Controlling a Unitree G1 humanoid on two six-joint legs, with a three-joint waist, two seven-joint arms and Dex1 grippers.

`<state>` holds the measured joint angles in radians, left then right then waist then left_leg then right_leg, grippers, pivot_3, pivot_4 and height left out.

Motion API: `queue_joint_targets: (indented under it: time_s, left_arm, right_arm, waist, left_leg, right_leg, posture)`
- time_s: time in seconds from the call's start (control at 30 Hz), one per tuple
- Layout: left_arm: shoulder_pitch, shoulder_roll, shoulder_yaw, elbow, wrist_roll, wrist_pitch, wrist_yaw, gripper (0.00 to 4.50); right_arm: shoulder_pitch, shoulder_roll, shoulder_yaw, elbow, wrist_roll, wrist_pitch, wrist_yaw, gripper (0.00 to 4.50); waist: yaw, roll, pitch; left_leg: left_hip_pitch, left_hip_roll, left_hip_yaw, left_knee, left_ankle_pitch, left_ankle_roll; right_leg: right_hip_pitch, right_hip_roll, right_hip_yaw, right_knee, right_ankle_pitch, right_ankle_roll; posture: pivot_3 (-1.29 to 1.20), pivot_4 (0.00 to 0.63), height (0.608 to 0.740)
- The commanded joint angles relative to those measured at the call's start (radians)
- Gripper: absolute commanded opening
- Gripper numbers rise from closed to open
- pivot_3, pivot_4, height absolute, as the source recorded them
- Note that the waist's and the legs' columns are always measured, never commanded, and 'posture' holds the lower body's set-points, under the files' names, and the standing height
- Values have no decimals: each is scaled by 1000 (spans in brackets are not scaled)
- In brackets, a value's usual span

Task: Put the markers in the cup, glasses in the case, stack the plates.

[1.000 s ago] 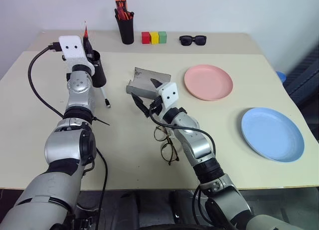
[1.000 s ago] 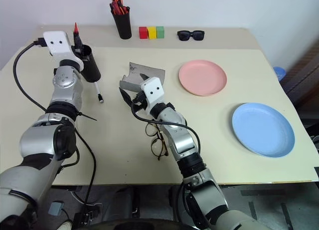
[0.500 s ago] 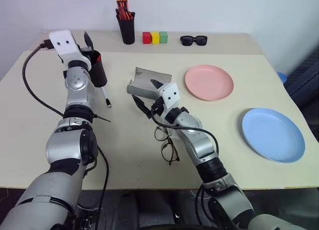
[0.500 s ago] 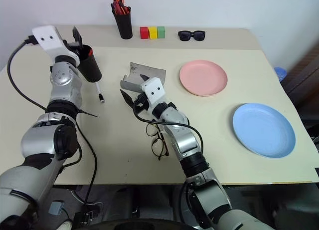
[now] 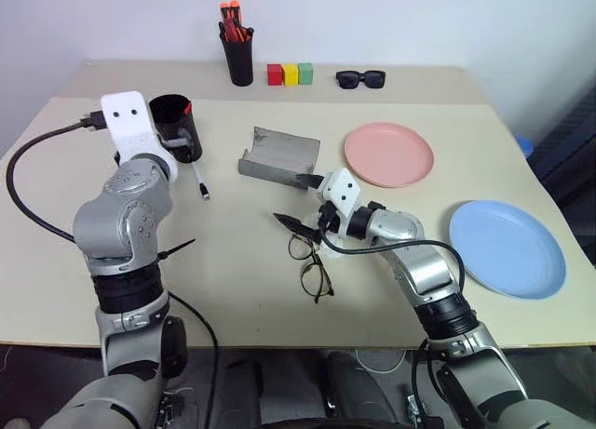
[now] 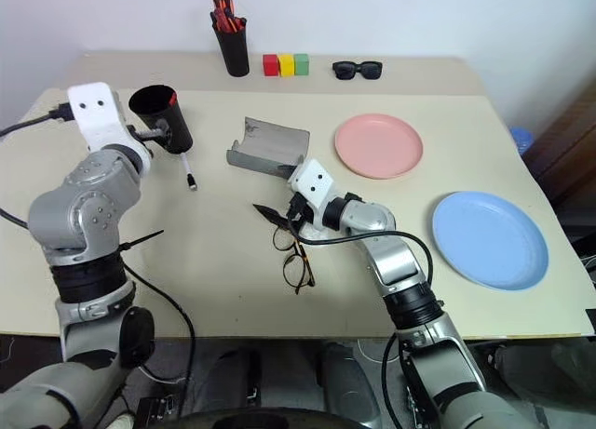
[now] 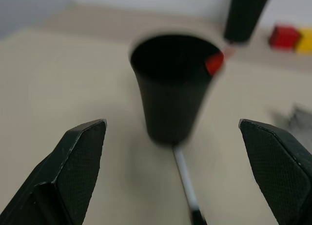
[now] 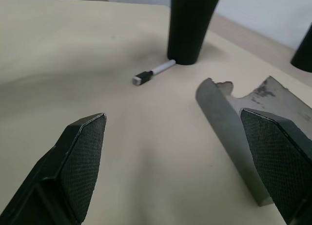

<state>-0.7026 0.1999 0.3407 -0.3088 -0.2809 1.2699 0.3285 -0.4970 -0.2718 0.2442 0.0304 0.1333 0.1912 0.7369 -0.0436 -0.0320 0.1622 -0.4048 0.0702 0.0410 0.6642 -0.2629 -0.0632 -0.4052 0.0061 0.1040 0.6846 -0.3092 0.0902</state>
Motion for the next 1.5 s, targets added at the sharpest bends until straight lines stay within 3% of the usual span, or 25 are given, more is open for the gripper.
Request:
queue_joint_targets:
  time_s: [0.03,0.23,0.57,0.67,0.83,0.9,1.07,1.2,1.3,1.43,1.5]
  left_arm:
    - [-32,-46,70,35,55,121,54,4488]
    - [-144,-87,136,380,76,-47,41,4488]
    - [-348,-20,149,952,70,-333,10,4488]
    - [-383,-1,137,1045,75,-365,16,3615]
    - [-404,8,126,1102,76,-383,33,1115]
    - [-403,5,128,1099,69,-384,36,67]
    - [-372,-15,141,982,35,-327,29,67]
    - [-287,-51,117,728,-22,-193,-25,67]
    - [-182,-43,5,492,-47,-148,-138,67]
    - [-41,-5,-81,197,-95,-269,-319,67]
    - [-20,-9,-55,114,-113,-368,-351,67]
  right_arm:
    - [-8,-10,0,-50,15,4,27,4500]
    - [-4,4,18,-20,-20,2,8,4500]
    - [22,17,17,-29,-53,0,-47,4500]
    - [25,16,15,-31,-57,1,-59,4500]
    - [33,15,17,-41,-55,5,-69,4500]
    - [35,14,19,-43,-55,7,-70,4500]
    - [32,16,20,-43,-55,12,-68,4500]
    - [25,17,19,-37,-54,12,-67,4500]
    - [19,23,14,-27,-54,5,-72,4500]
    - [0,46,-11,-11,-36,5,-95,4500]
    - [-17,73,-40,3,-23,0,-131,4500]
  waist:
    - [-1,0,0]
    - [3,0,0]
    - [1,0,0]
    - [1,0,0]
    - [6,0,0]
    - [9,0,0]
    - [8,0,0]
    - [0,0,0]
    - [-3,0,0]
    - [-2,0,0]
    - [0,0,0]
  left_leg:
    - [0,0,-1,0,0,1]
    - [-2,-3,-9,-1,1,0]
    - [-4,-5,-11,-2,1,0]
    - [-4,-5,-10,-2,1,0]
    - [-4,-5,-11,-2,1,0]
    - [-4,-5,-11,-2,1,-1]
    - [-4,-5,-11,-2,1,-1]
    - [-4,-5,-11,-2,1,-1]
    - [-4,-5,-11,-3,2,-2]
    - [-4,-4,-11,-5,3,-5]
    - [-4,-4,-11,-5,4,-5]
  right_leg:
    - [0,0,0,0,0,0]
    - [-1,1,-2,0,0,0]
    - [-2,-1,-4,-2,0,0]
    - [-2,-1,-4,-2,0,0]
    - [-2,-1,-4,-2,0,0]
    - [-2,-1,-4,-2,0,0]
    - [-2,-1,-4,-2,0,0]
    - [-2,-1,-4,-2,0,0]
    - [-3,-1,-4,-1,0,0]
    - [-4,-1,-4,-1,1,0]
    - [-4,-1,-4,-1,1,0]
  posture:
    - [0,150,740]
    - [0,150,740]
    - [0,150,740]
    - [0,150,740]
    - [0,150,740]
    - [0,150,740]
    - [0,150,740]
    - [0,150,740]
    - [0,150,740]
    - [0,150,740]
    - [0,150,740]
